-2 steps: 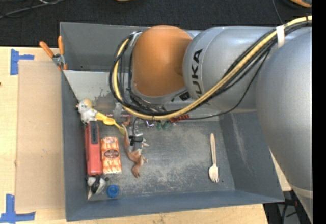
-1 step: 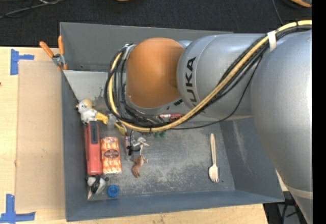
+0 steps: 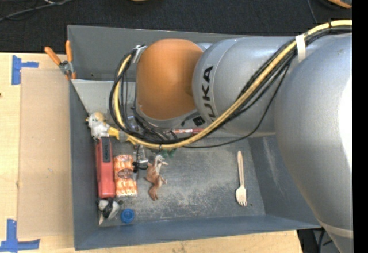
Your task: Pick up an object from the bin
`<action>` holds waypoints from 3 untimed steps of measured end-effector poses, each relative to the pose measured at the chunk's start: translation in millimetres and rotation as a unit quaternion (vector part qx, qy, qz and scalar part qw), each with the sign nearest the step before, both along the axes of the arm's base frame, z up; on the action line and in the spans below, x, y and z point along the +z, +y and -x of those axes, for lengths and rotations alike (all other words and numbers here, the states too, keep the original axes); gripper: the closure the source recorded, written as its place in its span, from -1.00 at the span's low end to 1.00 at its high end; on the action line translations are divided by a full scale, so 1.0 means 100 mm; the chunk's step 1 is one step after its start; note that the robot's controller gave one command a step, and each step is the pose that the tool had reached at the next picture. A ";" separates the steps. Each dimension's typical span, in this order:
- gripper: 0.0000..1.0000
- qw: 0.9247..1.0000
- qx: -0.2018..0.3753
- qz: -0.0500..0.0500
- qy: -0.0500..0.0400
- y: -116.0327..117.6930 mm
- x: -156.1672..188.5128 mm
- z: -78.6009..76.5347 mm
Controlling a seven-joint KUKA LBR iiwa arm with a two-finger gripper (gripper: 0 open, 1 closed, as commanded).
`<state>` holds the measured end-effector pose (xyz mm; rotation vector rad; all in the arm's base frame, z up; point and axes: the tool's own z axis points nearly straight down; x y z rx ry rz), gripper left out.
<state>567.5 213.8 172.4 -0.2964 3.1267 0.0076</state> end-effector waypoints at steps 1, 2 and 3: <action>-1.00 0.997 0.077 0.001 0.001 0.18 -0.14 0.00; -1.00 0.995 0.096 0.000 0.001 0.02 -0.18 0.08; -1.00 0.998 -0.057 0.000 0.002 0.03 -0.26 0.18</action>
Offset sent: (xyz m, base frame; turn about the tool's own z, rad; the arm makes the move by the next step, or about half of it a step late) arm -0.0219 -0.0245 -0.0239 0.2487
